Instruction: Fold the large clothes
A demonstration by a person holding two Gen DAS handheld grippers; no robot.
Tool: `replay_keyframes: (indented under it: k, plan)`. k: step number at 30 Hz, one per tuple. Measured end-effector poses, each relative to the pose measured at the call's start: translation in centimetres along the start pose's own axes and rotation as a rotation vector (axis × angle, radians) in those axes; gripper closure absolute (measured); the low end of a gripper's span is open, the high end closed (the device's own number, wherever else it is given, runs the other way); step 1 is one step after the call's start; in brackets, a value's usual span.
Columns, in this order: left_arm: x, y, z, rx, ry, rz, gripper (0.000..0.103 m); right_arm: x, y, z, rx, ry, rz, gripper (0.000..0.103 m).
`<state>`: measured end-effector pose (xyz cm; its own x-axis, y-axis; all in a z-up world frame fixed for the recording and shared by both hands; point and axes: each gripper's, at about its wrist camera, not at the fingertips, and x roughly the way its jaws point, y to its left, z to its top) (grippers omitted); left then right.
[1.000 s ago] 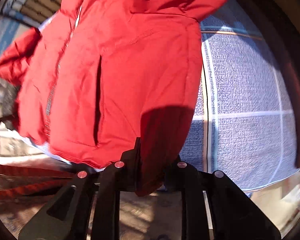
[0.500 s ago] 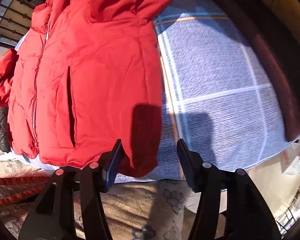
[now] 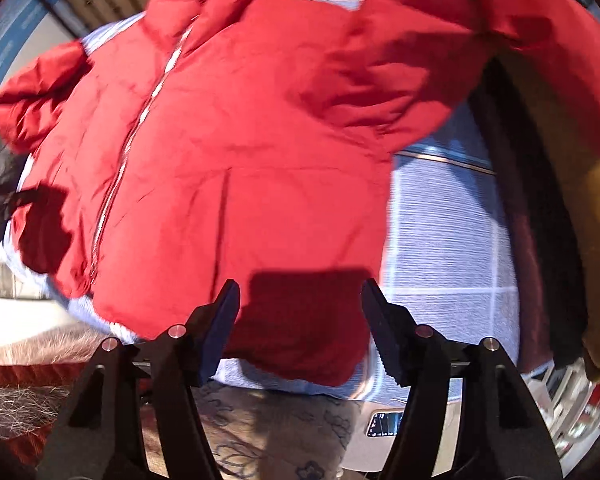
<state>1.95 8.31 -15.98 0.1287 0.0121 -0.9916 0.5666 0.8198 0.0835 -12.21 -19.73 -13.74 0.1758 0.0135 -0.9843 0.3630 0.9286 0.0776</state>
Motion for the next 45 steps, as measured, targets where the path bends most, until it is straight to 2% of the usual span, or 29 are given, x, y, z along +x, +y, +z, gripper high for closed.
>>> replay_keyframes:
  k: [3, 6, 9, 13, 20, 25, 26, 28, 33, 38, 42, 45]
  plan:
    - [0.6, -1.0, 0.0, 0.008, 0.013, -0.01, 0.03, 2.0, 1.4, -0.5, -0.052, 0.061, 0.04, 0.04]
    - [0.6, -1.8, -0.1, 0.018, 0.019, -0.013, 0.03, 4.9, 2.3, -1.1, -0.107, 0.143, 0.03, 0.04]
    - [0.4, -1.8, -0.4, 0.024, 0.02, -0.008, 0.03, 7.4, 2.1, -1.7, -0.109, 0.219, 0.02, 0.04]
    - [0.1, -1.1, -0.7, 0.012, 0.026, 0.002, 0.027, 7.4, 1.9, -1.5, -0.098, 0.22, 0.026, 0.04]
    - [-0.6, -1.0, 0.4, 0.004, 0.002, 0.011, 0.027, 1.9, 1.1, 0.6, -0.071, 0.013, 0.019, 0.04]
    - [-1.4, -2.2, 1.5, 0.021, -0.037, -0.007, 0.024, -3.1, -2.4, 1.9, 0.051, -0.141, 0.018, 0.039]
    - [-1.7, -2.4, 1.7, 0.023, -0.048, -0.013, 0.024, -3.9, -3.2, 1.7, 0.085, -0.157, 0.022, 0.038]
    - [-1.9, -2.9, 1.8, 0.026, -0.065, -0.02, 0.022, -5.2, -5.4, 1.9, 0.167, -0.185, 0.04, 0.028]
    - [-1.5, -3.2, 1.5, 0.017, -0.063, -0.033, 0.021, -8.6, -11.5, 1.9, 0.41, -0.257, 0.088, 0.028]
    - [-1.0, -2.6, 0.9, 0.004, -0.048, -0.031, 0.021, -10.0, -13.7, 1.1, 0.552, -0.318, 0.099, 0.028]
    - [-1.2, -2.3, 1.2, 0.006, -0.05, -0.023, 0.021, -10.7, -15.0, 0.5, 0.671, -0.372, 0.062, 0.028]
    - [-1.4, -2.4, 1.5, 0.015, -0.057, -0.019, 0.021, -11.8, -15.8, 0.8, 0.684, -0.426, 0.029, 0.028]
